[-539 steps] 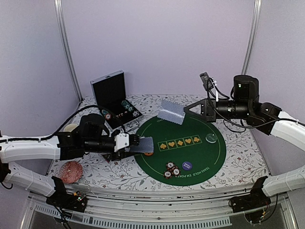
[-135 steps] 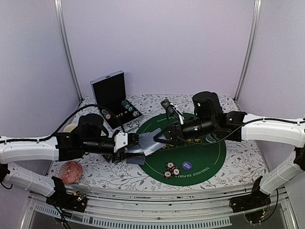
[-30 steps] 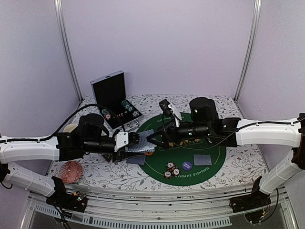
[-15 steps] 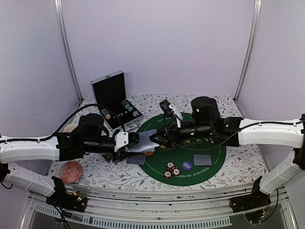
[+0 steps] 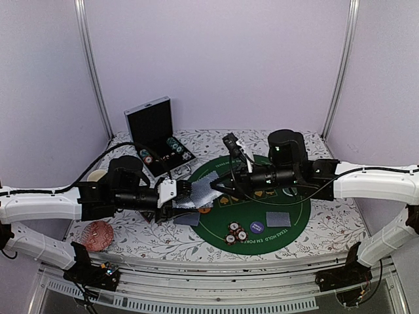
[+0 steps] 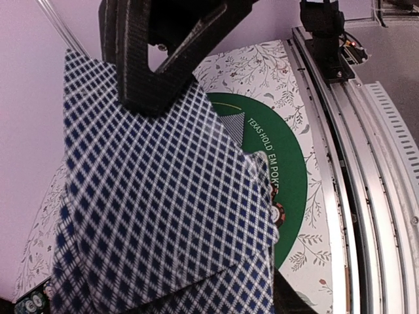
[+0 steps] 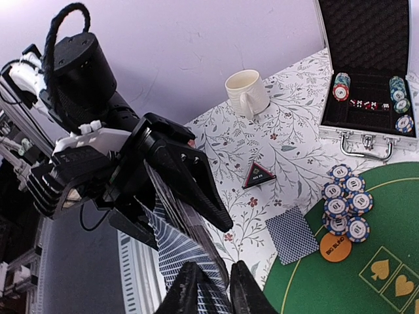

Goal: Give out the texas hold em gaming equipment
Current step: Pick up the poker card from the face-down deck piles.

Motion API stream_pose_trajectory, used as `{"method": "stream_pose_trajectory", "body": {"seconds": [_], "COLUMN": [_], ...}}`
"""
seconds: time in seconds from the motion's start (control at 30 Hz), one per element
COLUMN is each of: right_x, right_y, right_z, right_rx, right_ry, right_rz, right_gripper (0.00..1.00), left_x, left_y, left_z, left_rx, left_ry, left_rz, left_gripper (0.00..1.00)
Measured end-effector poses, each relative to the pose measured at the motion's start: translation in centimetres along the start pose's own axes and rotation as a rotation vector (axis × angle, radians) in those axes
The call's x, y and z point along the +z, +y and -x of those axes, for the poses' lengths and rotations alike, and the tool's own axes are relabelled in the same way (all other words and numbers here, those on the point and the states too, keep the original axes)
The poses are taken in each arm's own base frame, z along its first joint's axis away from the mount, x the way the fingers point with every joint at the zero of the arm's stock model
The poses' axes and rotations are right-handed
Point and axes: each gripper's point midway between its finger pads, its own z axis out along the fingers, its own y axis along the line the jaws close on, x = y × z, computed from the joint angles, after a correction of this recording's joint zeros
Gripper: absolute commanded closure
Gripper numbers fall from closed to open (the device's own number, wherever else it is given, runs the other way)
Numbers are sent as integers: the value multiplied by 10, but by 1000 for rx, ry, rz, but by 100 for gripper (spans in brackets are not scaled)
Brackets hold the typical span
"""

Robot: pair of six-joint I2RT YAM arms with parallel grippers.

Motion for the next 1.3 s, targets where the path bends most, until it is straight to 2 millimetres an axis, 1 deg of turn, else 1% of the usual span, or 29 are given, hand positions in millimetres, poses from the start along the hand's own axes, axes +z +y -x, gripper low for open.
{"method": "stream_pose_trajectory", "body": {"seconds": [0.07,0.13,0.33,0.6,0.97,1.07,1.13,1.23,1.3], "right_x": [0,-2,-7,-17,-33,-43,-52,-76,-94], "right_y": [0,1,4,9,19,20,16,-2,-18], "right_z": [0,0,1,9,28,38,47,65,69], "right_rx": [4,3,5,-3,4,17,41,100,162], "right_ry": [2,3,4,-19,-77,-108,-139,-222,-277], "right_rz": [-1,-1,-4,-6,-3,-7,-23,-87,-138], "right_gripper": [96,97,98,98,98,98,98,98,98], "left_x": [0,0,3,2,3,3,3,3,3], "left_y": [0,0,-1,3,8,10,11,16,19], "left_z": [0,0,-2,2,4,4,5,6,5], "left_rx": [-7,-14,-37,-46,-64,-68,-72,-80,-85], "left_ry": [-1,-1,6,-5,-5,-3,-3,-2,1], "left_rz": [0,-1,-6,5,26,38,44,62,71], "left_gripper": [57,57,57,57,57,57,58,58,58]}}
